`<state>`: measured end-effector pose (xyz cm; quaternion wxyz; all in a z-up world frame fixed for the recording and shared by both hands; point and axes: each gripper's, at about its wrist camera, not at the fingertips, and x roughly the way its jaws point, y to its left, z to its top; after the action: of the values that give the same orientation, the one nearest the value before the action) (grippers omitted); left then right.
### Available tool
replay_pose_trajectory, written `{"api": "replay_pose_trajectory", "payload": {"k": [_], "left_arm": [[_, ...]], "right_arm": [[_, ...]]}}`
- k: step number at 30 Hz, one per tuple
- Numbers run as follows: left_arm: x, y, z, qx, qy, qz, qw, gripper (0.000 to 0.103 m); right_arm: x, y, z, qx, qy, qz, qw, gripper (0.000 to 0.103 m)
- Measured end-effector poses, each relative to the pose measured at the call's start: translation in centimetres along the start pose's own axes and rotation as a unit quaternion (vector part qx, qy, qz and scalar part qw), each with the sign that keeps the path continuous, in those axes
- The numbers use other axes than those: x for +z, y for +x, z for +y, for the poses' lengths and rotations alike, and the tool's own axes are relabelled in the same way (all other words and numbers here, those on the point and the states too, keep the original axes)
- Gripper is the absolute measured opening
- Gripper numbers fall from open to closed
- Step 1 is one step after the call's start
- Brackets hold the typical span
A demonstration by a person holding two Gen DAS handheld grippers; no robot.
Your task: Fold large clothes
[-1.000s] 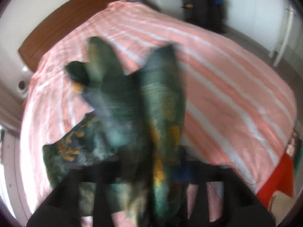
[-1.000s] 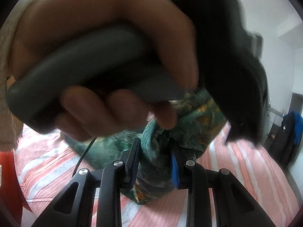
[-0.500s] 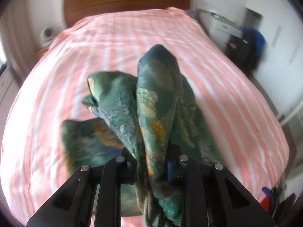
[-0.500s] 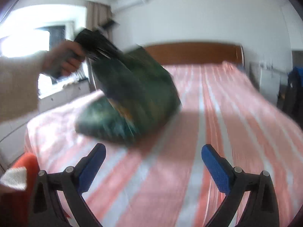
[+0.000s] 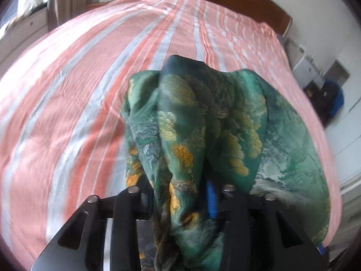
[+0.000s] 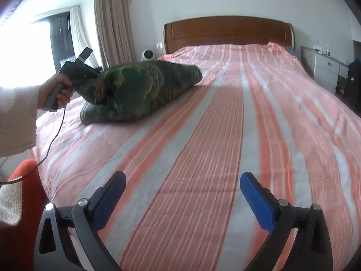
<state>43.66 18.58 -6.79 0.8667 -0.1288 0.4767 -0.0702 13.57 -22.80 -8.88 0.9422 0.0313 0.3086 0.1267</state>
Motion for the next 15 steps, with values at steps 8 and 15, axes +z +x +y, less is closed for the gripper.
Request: {"api": "replay_pose_trajectory", "payload": {"k": [8,15], "left_arm": [[-1.5,-3.2,3.9,-0.041,-0.064,-0.042,0.9962,0.088],[-5.5,-6.9,4.5,-0.005,-0.083,-0.102,0.9913,0.093]], "right_arm": [[7.1,1.8,0.1,0.028,0.007,-0.018,0.999,0.1],[22.7,10.2,3.9,0.047,0.004,-0.057,0.997,0.1]]}}
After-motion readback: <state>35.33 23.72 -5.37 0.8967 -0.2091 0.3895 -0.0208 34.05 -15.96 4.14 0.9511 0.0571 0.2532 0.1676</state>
